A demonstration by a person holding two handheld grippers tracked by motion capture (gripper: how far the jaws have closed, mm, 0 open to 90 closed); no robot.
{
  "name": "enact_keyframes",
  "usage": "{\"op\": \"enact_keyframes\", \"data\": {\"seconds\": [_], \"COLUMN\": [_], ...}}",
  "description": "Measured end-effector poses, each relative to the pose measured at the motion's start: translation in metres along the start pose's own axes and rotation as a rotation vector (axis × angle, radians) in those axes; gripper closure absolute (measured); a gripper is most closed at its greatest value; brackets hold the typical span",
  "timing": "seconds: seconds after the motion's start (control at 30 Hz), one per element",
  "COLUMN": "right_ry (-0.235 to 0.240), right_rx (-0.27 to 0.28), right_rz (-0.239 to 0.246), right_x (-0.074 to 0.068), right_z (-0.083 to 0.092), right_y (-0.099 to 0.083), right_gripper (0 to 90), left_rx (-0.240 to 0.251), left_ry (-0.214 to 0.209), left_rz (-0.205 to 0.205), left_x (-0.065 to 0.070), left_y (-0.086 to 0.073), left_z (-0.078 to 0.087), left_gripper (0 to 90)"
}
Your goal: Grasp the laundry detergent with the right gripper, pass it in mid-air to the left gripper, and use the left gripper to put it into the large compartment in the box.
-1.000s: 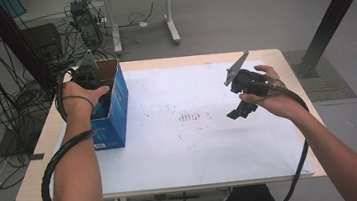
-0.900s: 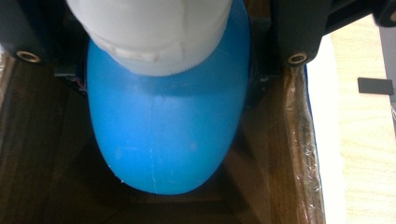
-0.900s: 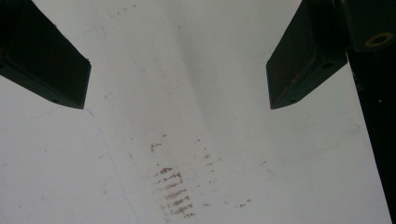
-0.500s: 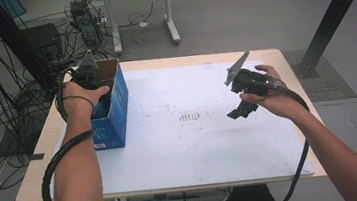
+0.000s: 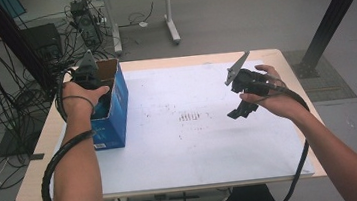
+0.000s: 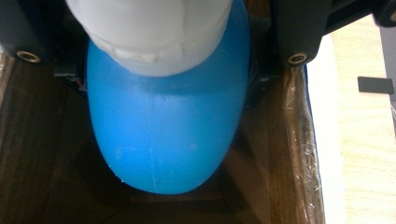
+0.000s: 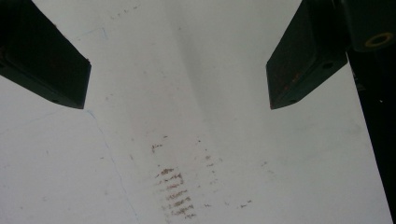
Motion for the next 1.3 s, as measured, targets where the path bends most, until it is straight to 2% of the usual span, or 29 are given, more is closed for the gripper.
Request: {"op": "enact_keyframes", "data": {"seconds": [1.3], "right_ry": [-0.004], "right_rx": [-0.002], "right_rz": [-0.001], "right_x": [0.0007], "right_z": [0.0024], "right_y": [-0.0019], "right_gripper": [6.4], "left_rx": [-0.001], "left_ry": [0.006], "left_rz": [0.000], "left_x": [0.0011], "left_y": [-0.0003], "left_z": [0.0000], "left_gripper": [36.2]}}
Point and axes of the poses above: each handheld gripper's, and its own axes: z roughly backward along the jaws, y roughly out of its top, x roughly to its right, the point moved 8 cm from there along -z, roughly forward along the jaws, and after that the axes turned 14 degrees about z, right-handed, at the moved point
